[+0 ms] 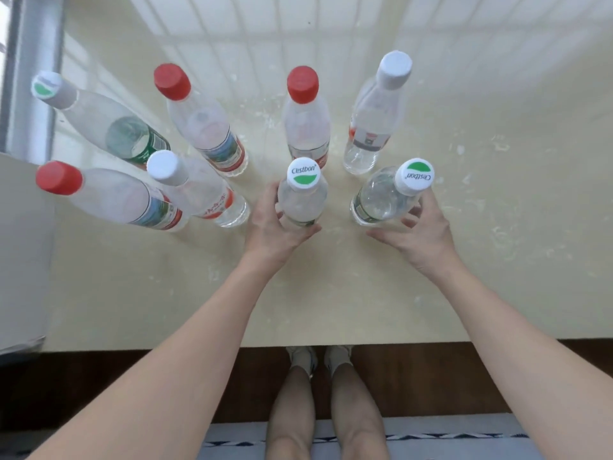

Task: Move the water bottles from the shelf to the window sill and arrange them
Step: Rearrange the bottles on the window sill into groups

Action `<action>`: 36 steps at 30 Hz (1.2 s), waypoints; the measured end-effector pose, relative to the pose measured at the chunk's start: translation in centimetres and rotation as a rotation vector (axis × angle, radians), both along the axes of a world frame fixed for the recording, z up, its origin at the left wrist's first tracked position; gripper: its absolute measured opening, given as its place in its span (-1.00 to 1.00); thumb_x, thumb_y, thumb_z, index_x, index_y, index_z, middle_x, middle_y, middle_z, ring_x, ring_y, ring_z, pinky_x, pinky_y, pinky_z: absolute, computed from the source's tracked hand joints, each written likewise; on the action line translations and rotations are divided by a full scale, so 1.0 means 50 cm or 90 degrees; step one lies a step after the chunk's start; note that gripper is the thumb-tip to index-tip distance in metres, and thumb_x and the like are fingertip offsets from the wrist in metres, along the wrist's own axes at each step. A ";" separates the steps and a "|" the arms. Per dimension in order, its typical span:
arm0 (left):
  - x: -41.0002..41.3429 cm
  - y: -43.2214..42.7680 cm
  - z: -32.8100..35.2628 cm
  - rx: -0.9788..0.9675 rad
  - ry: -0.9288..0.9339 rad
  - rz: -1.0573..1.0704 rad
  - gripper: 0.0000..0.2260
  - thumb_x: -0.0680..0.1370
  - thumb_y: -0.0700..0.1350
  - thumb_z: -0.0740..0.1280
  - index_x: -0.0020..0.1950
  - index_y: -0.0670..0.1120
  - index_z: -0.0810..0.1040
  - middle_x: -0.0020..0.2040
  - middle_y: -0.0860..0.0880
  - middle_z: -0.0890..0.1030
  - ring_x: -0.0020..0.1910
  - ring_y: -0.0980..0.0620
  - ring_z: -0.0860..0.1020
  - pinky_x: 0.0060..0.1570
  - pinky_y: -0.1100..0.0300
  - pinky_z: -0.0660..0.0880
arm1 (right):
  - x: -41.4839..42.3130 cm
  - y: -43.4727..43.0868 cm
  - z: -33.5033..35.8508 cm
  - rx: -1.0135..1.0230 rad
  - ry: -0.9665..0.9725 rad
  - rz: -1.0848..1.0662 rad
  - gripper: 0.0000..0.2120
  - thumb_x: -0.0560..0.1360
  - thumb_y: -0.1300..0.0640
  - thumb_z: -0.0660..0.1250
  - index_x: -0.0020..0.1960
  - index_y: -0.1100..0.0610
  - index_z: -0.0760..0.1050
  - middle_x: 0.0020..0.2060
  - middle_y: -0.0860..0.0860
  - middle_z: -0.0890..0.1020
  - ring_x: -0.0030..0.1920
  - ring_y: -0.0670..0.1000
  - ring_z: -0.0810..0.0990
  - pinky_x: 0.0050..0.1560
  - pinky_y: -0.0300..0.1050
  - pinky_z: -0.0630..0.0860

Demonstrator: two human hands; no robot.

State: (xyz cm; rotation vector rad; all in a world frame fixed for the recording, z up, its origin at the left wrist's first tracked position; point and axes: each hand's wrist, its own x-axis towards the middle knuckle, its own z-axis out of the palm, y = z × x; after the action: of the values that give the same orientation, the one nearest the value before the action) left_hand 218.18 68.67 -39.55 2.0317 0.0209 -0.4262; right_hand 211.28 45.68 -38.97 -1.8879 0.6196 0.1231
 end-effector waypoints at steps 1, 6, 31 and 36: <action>-0.002 0.002 -0.005 0.011 -0.006 0.002 -0.33 0.27 -0.09 0.63 0.30 0.06 0.42 0.24 0.12 0.52 0.16 0.17 0.50 0.14 0.29 0.48 | -0.001 -0.007 0.000 -0.009 0.005 0.022 -0.21 0.25 0.20 0.66 0.38 0.00 0.37 0.19 -0.16 0.54 0.05 -0.44 0.50 -0.03 -0.59 0.40; -0.005 0.003 -0.020 0.016 -0.019 0.018 -0.36 0.29 -0.10 0.62 0.27 0.07 0.41 0.17 0.15 0.49 0.13 0.20 0.46 0.10 0.34 0.46 | 0.014 -0.011 -0.001 -0.029 0.001 0.090 -0.20 0.25 0.14 0.67 0.38 -0.02 0.36 0.21 -0.13 0.53 0.15 -0.23 0.55 0.05 -0.44 0.50; 0.019 0.004 -0.040 -0.005 0.026 -0.053 -0.35 0.33 -0.13 0.58 0.34 0.10 0.40 0.11 0.26 0.51 0.06 0.34 0.48 0.02 0.52 0.36 | 0.029 0.008 -0.073 -0.079 0.021 0.076 -0.36 0.24 0.10 0.66 0.25 0.01 0.49 0.13 -0.05 0.63 0.12 -0.03 0.60 -0.04 -0.45 0.47; 0.013 -0.004 -0.043 -0.018 0.001 -0.057 -0.45 0.34 -0.15 0.58 0.26 0.05 0.47 0.13 0.11 0.57 0.18 0.14 0.52 0.09 0.52 0.40 | 0.039 0.008 -0.076 -0.121 0.028 0.080 -0.46 0.23 0.03 0.66 0.15 0.05 0.58 -0.09 -0.08 0.66 -0.15 -0.08 0.61 -0.27 -0.53 0.37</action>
State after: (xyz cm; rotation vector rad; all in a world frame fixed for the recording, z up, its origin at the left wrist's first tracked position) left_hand 218.83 68.45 -41.72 2.0096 -0.0754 -0.4822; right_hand 213.23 46.08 -42.76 -2.1134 0.5587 0.1939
